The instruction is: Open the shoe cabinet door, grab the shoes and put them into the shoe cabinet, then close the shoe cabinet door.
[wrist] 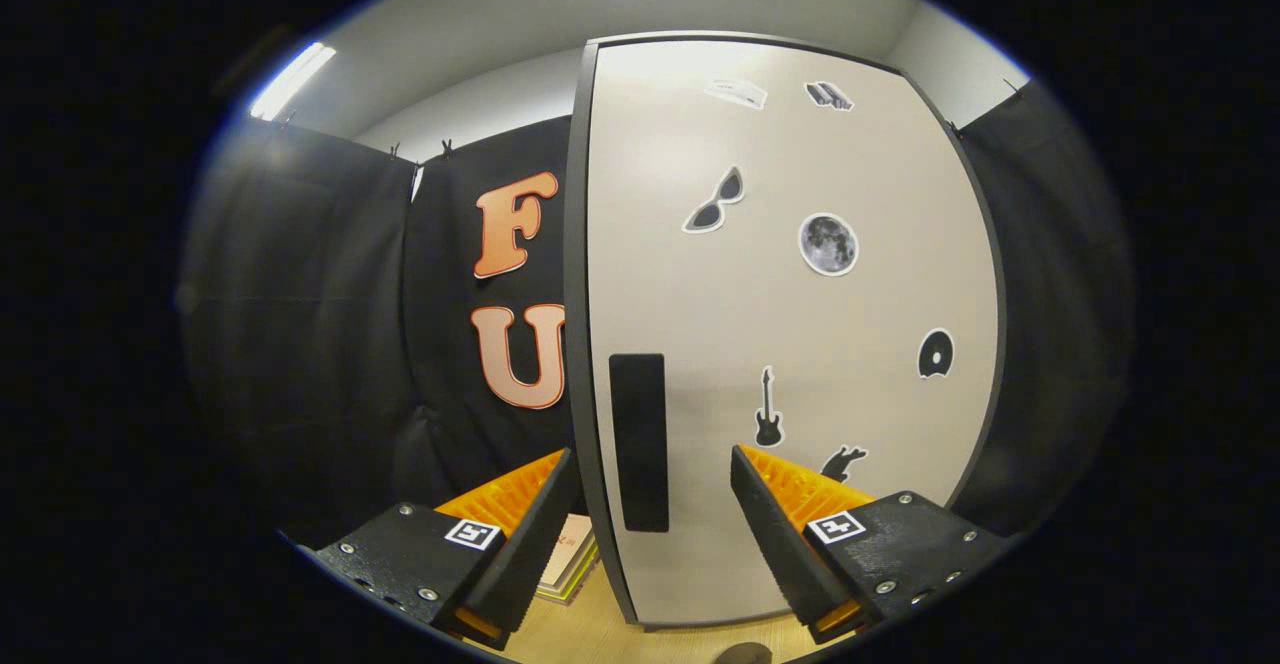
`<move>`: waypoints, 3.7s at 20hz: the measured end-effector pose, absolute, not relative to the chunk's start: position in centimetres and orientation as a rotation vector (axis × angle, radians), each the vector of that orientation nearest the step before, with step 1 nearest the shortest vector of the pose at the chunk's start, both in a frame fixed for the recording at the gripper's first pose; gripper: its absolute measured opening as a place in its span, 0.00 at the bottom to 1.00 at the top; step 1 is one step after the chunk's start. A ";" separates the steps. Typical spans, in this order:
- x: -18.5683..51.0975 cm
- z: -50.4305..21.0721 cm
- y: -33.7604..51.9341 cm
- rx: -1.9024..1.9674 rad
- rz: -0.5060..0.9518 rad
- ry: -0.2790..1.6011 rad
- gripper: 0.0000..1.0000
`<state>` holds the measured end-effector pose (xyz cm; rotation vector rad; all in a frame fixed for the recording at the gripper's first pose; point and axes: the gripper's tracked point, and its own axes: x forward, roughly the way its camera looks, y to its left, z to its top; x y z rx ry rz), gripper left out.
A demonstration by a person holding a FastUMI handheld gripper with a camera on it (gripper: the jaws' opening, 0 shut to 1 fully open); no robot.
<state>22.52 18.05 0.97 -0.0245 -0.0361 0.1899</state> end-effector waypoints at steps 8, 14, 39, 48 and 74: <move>26.7 0.1 19.2 0.047 0.159 -0.003 0.43; 26.5 0.3 19.1 0.021 0.171 0.007 0.33; 8.8 0.8 5.4 0.051 0.130 0.045 0.24; 5.5 1.2 -1.3 0.067 0.093 0.041 0.23; 1.2 0.4 -19.5 0.099 0.045 0.031 0.14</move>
